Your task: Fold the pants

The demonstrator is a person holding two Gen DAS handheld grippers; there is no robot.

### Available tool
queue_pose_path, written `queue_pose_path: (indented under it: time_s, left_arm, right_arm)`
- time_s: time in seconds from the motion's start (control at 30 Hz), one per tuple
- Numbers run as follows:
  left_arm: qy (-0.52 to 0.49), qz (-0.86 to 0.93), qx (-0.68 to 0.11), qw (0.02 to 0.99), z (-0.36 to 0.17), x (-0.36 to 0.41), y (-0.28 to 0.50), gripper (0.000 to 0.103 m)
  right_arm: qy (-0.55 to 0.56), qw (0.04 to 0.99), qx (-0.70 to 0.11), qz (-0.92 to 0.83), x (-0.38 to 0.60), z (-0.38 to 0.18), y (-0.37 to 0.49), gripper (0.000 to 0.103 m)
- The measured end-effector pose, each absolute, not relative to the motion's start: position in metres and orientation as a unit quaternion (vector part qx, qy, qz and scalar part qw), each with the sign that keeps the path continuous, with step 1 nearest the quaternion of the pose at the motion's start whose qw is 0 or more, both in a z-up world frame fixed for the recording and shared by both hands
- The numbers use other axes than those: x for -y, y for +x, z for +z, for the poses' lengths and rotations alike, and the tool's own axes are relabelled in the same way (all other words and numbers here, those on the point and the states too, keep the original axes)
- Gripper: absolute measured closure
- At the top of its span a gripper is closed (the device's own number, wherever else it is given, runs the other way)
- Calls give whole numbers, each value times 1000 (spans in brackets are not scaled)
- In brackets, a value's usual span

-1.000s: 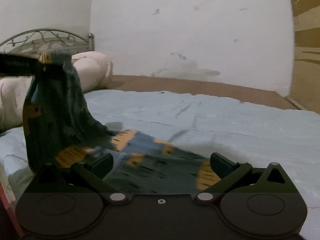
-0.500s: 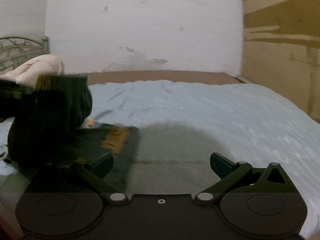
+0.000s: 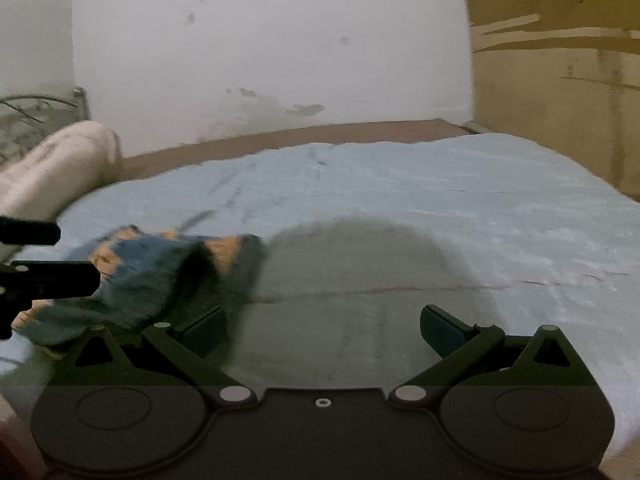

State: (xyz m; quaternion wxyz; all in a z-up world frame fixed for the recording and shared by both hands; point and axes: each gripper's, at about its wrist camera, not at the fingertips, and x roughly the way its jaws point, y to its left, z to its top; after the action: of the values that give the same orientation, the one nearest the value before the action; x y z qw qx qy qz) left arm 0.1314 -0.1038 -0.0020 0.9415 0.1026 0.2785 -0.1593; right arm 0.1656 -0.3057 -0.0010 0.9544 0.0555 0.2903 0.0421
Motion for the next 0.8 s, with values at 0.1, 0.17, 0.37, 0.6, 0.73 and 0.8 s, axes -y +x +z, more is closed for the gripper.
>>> queue_pose_path:
  time_s: [0.1,0.17,0.37,0.6,0.73,0.8]
  left_arm:
    - [73,-98,-292,948,3,74,133,2]
    - [51,-54,-304,950,2,53,136,1]
    - [-36,20,-362,931,-22,4,154,1]
    - [-92,6,-405,910,-42,-13,158,9]
    - [-84,-8,-404,911,-40,-9,157,9]
    - [-84,-13,-404,911,-39,-5,155,9]
  right_arm:
    - [76,950,-294,77,295,3,178,1]
    - [80,947,-296,94,286,5,186,1]
    - [96,936,-313,128,262,1,218,9]
    - [114,930,-324,128,259,-2,221,71]
    - [110,938,-304,123,265,9,222,91]
    - [106,944,-290,119,266,17,223,91]
